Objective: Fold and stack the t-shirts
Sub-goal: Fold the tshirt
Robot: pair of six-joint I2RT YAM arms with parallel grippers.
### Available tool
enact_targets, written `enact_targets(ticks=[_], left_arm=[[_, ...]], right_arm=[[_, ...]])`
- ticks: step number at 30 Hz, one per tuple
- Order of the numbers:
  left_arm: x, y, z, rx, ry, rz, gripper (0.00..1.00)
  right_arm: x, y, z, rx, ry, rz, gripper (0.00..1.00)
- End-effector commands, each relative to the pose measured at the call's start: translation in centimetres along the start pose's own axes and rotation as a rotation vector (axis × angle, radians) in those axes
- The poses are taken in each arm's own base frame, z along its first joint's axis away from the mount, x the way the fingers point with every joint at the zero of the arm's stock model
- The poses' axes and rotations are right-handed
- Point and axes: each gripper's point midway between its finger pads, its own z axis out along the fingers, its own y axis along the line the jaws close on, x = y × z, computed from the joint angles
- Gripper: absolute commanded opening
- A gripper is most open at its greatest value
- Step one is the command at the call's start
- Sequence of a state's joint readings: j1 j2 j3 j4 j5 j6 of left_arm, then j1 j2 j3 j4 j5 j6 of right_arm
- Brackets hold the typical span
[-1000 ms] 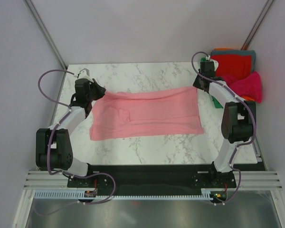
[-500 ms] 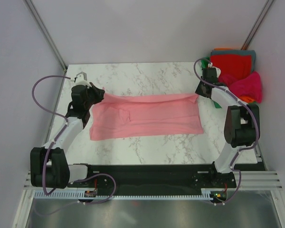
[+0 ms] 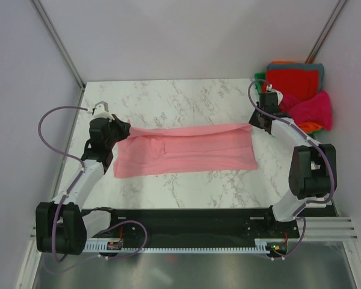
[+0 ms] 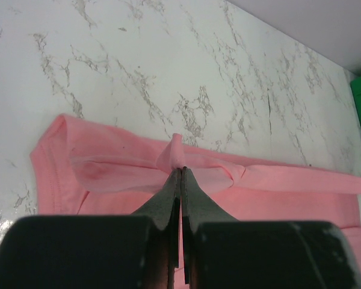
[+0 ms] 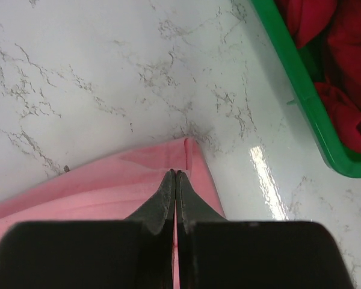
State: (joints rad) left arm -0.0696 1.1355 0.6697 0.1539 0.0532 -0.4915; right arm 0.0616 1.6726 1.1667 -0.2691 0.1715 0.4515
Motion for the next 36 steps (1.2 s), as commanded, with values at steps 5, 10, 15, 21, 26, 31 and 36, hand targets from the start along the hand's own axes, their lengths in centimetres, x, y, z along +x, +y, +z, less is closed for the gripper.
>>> enact_targets(ticks=[5,10,15,21,26,31,36], left_arm=[[0.3,0.9,-1.2,-0.029,-0.024,0.03,0.02],[0.7,1.4,-2.2,-0.048,-0.015,0.038,0.02],[2.2,2.4,-2.6,-0.086,0.022,0.014,0.02],[4.5,3.5,-3.4,-0.102,0.058,-0.002,0.02],[6.5,3.6,-4.6,-0.075,0.081,-0.032,0.02],[7.7,3.3,-5.8,-0.03,0.081,-0.053,0.02],[9.7,3.9,-6.8,-0.026,0.099,-0.079,0.02]], right_arm=[[-0.1,0.2,-2.1,-0.059,-0.068,0.065,0.0],[1.5,-0.6,-2.5,-0.056,-0.062,0.074,0.0],[3.0,-1.3,-2.5,-0.048,-0.052,0.096,0.01],[4.4,-2.5,-2.7,-0.021,-0.072,0.143,0.0],[5.8,-3.7,-2.6,0.009,-0.086,0.186,0.0],[6.3,-3.7,-2.6,-0.013,-0.098,0.211,0.04],[6.5,-4.5,-2.8,0.017,-0.126,0.239,0.06]])
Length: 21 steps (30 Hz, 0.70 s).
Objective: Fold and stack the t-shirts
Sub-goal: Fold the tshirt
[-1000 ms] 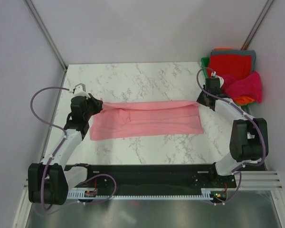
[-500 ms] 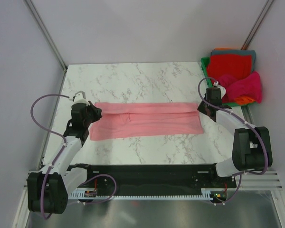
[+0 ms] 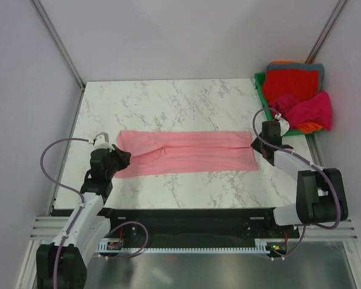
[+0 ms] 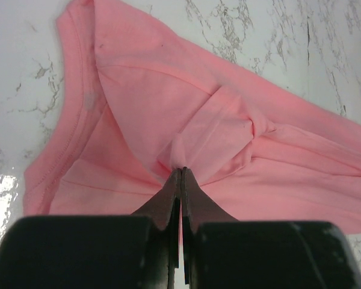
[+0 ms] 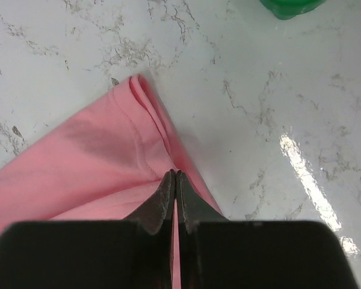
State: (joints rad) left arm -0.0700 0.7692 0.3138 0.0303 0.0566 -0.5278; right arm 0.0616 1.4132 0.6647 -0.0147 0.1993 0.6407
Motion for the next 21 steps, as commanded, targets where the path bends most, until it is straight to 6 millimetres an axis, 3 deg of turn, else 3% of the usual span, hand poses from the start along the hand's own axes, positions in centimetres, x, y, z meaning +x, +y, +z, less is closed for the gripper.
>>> enact_targets(ticks=[1,4,7,11,14,16,19,21], left_arm=[[0.6,-0.3,-0.6,0.027,-0.005,-0.035,0.02],[1.1,0.1,-0.8,0.016,0.002,-0.045,0.02],[1.7,0.3,-1.3,0.002,0.024,-0.062,0.21],[1.3,0.5,-1.9,-0.004,-0.01,-0.076,0.28],[0.1,0.4,-2.5,-0.011,-0.06,-0.09,0.31],[-0.8,0.0,-2.6,-0.012,-0.078,-0.099,0.38],[-1.6,-0.5,-2.1,-0.029,-0.053,-0.12,0.45],[-2.0,-0.6,-1.5,-0.049,-0.028,-0.126,0.47]], right_arm=[[-2.3,0.4,-0.6,-0.01,-0.106,0.056,0.06],[-2.2,-0.1,-0.7,0.007,-0.112,0.069,0.1],[-2.2,-0.6,-1.2,0.022,-0.127,0.083,0.24],[-2.8,-0.9,-2.4,0.026,-0.169,0.096,0.41],[-3.4,-0.4,-3.5,-0.011,-0.199,0.091,0.45],[-3.9,1.2,-4.2,-0.088,-0.216,0.052,0.45],[-3.2,4.8,-4.8,-0.225,-0.152,0.004,0.41],[-1.5,7.3,-4.9,-0.312,-0.065,-0.029,0.38]])
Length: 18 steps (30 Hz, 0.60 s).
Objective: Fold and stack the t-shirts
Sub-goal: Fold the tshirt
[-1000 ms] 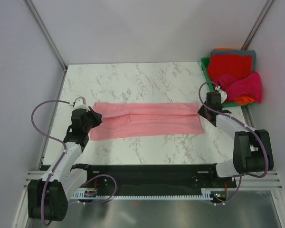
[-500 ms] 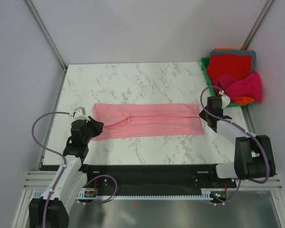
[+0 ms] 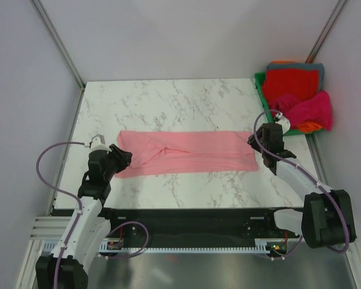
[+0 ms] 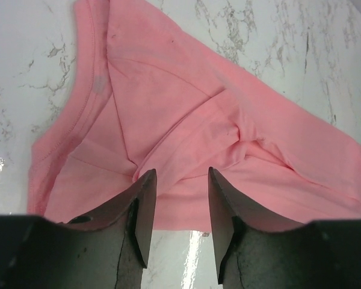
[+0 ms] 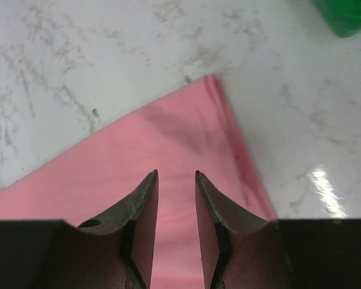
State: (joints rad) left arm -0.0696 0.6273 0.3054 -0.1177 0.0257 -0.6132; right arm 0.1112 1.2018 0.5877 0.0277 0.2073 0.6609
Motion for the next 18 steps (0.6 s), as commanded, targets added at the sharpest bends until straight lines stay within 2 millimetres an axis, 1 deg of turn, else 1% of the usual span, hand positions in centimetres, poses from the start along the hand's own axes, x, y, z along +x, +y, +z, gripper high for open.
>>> enact_targets(ticks=[1,2,3,4,5,6,7,8,9,10,11,12,13,14,15,16,17,18], left_arm=[[-2.5,-1.4,1.2,-0.035,0.009,-0.042,0.48],[-2.7,-1.6,1.6,-0.042,0.021,-0.041,0.48],[-2.9,-1.6,2.1,-0.053,0.036,-0.039,0.48],[-3.6,-2.1,2.9,-0.061,0.047,-0.038,0.49],[-3.8,-2.1,3.4,-0.069,0.056,-0.037,0.49],[-4.1,-2.3,3.8,-0.073,0.059,-0.036,0.49],[-5.2,-3.1,4.1,-0.062,0.049,-0.038,0.49],[-4.9,-2.9,4.9,-0.078,0.074,-0.04,0.49],[-5.1,-3.0,5.2,-0.081,0.078,-0.043,0.49],[-5.8,-3.5,5.6,-0.079,0.072,-0.049,0.5],[-5.4,-3.3,6.4,-0.094,0.097,-0.056,0.5],[-5.3,-3.4,6.9,-0.097,0.108,-0.061,0.5],[-5.9,-3.8,7.3,-0.093,0.106,-0.073,0.5],[-5.2,-3.5,8.2,-0.109,0.14,-0.077,0.5],[-5.2,-3.5,8.7,-0.115,0.15,-0.082,0.5],[-5.6,-4.0,9.1,-0.106,0.154,-0.093,0.5],[-5.3,-4.0,9.7,-0.107,0.173,-0.094,0.5],[-5.1,-4.0,10.7,-0.113,0.196,-0.101,0.5]], right_arm=[[0.9,7.1,-0.7,-0.238,0.093,-0.058,0.38],[1.6,8.4,-0.9,-0.273,0.12,-0.062,0.37],[3.6,10.6,-1.3,-0.342,0.184,-0.084,0.37],[3.8,12.4,-1.7,-0.395,0.197,-0.09,0.37],[4.4,13.9,-2.0,-0.443,0.221,-0.095,0.37],[6.6,16.0,-2.5,-0.516,0.279,-0.121,0.38],[6.5,18.1,-3.1,-0.578,0.287,-0.132,0.39],[7.1,19.5,-3.4,-0.619,0.304,-0.15,0.4],[8.7,20.2,-2.8,-0.63,0.346,-0.179,0.42],[9.1,22.9,-3.9,-0.712,0.367,-0.206,0.44],[9.8,24.1,-4.1,-0.743,0.385,-0.227,0.46],[12.2,24.8,-3.8,-0.76,0.441,-0.264,0.47],[12.1,26.8,-4.3,-0.812,0.452,-0.274,0.48],[12.8,27.7,-4.3,-0.831,0.47,-0.287,0.48],[15.1,28.1,-3.9,-0.829,0.522,-0.313,0.49],[14.9,29.9,-4.1,-0.871,0.516,-0.33,0.49],[15.5,30.6,-4.0,-0.884,0.524,-0.342,0.49],[16.6,31.7,-3.6,-0.895,0.545,-0.356,0.49]])
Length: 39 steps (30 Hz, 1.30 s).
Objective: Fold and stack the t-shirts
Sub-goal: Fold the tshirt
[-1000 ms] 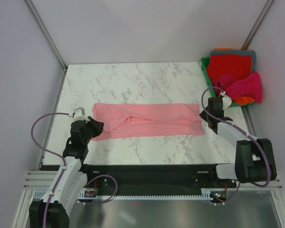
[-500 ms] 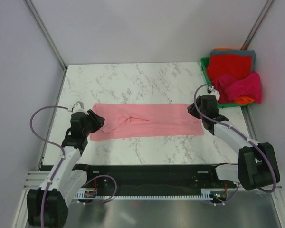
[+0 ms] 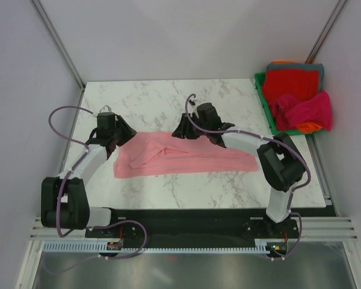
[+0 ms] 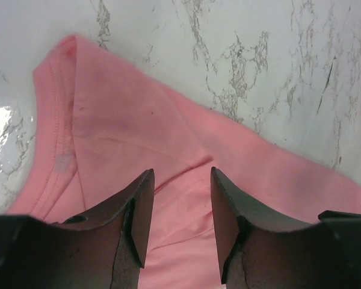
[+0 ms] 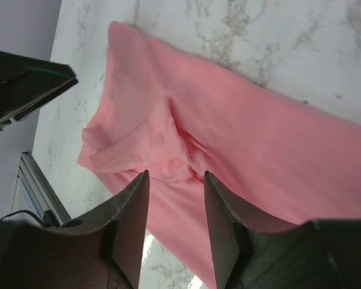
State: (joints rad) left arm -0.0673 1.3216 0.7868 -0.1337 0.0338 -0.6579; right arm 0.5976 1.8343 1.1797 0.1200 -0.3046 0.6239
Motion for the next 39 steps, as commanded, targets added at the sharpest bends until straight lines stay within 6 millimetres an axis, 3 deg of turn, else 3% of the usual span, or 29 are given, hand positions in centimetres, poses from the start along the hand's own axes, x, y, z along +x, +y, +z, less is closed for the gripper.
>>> enact_targets(ticks=[1,3,4,8,9,11,15,21,24,25,29,33,36,39], left_arm=[[-1.0,-1.4,1.8,0.014,0.031,-0.053,0.5],[0.2,-0.7,3.7,-0.02,0.09,-0.072,0.49],[-0.1,-1.0,4.1,-0.017,0.098,-0.085,0.49],[1.3,-0.2,6.7,-0.046,0.18,-0.107,0.48],[2.0,0.3,7.0,-0.069,0.21,-0.11,0.47],[2.4,1.5,8.1,-0.144,0.24,-0.124,0.47],[3.2,3.2,9.0,-0.237,0.294,-0.129,0.46],[3.3,3.8,9.2,-0.264,0.294,-0.123,0.46],[3.3,3.9,9.3,-0.268,0.297,-0.115,0.46],[3.3,3.9,9.4,-0.271,0.295,-0.112,0.46],[3.3,4.3,9.4,-0.284,0.292,-0.105,0.46],[3.3,4.4,9.4,-0.288,0.293,-0.095,0.46],[3.3,4.5,9.5,-0.289,0.296,-0.094,0.46],[3.2,4.4,9.5,-0.288,0.295,-0.092,0.46]], right_arm=[[-0.5,3.7,2.8,-0.13,0.042,-0.077,0.49],[0.9,3.6,4.7,-0.153,0.095,-0.073,0.49],[0.2,4.4,5.3,-0.177,0.088,-0.084,0.49],[1.3,4.8,7.9,-0.223,0.141,-0.086,0.49],[2.4,4.3,8.7,-0.234,0.177,-0.074,0.49],[2.5,4.6,9.4,-0.257,0.191,-0.073,0.49],[4.5,3.9,10.5,-0.268,0.25,-0.063,0.48],[5.6,4.2,10.2,-0.317,0.295,-0.073,0.43],[5.6,4.4,9.8,-0.331,0.302,-0.083,0.32],[5.8,4.4,9.7,-0.332,0.307,-0.082,0.24],[6.3,4.7,8.7,-0.358,0.324,-0.086,0.19],[6.9,4.4,7.3,-0.329,0.327,-0.078,0.06],[8.6,3.9,5.9,-0.335,0.352,-0.058,0.11],[9.1,3.5,4.6,-0.322,0.353,-0.066,0.27]])
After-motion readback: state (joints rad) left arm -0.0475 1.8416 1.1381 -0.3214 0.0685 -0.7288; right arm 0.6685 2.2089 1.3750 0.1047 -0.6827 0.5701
